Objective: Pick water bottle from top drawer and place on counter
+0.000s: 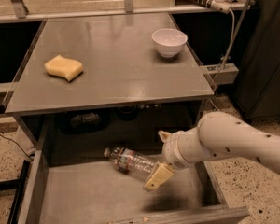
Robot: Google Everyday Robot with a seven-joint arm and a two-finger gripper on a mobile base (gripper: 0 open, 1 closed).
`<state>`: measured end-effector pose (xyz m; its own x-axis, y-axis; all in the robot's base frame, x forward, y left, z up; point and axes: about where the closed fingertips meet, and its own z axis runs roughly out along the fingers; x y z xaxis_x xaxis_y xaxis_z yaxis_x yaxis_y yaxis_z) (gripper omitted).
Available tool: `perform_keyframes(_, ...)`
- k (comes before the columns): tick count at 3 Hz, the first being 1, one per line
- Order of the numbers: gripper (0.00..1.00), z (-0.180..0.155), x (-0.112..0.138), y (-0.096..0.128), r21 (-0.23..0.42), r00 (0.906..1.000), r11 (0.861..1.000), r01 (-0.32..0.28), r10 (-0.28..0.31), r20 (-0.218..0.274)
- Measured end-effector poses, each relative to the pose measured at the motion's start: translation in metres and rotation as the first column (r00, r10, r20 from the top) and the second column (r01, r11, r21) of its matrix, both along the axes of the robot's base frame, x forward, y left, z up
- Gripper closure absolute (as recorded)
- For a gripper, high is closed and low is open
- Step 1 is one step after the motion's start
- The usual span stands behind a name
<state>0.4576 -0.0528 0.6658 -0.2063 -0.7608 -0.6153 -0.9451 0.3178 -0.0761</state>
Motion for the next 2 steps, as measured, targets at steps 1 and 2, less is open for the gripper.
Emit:
perform_keyframes(1,0.00,-0.008,-0.001,0.014,-0.052,0.9980,0.999,-0.013,0.017,0.061)
perform_keyframes(2,0.00,-0.020,-0.001,0.019,-0.078,0.9960,0.997,-0.007,0.014,0.088)
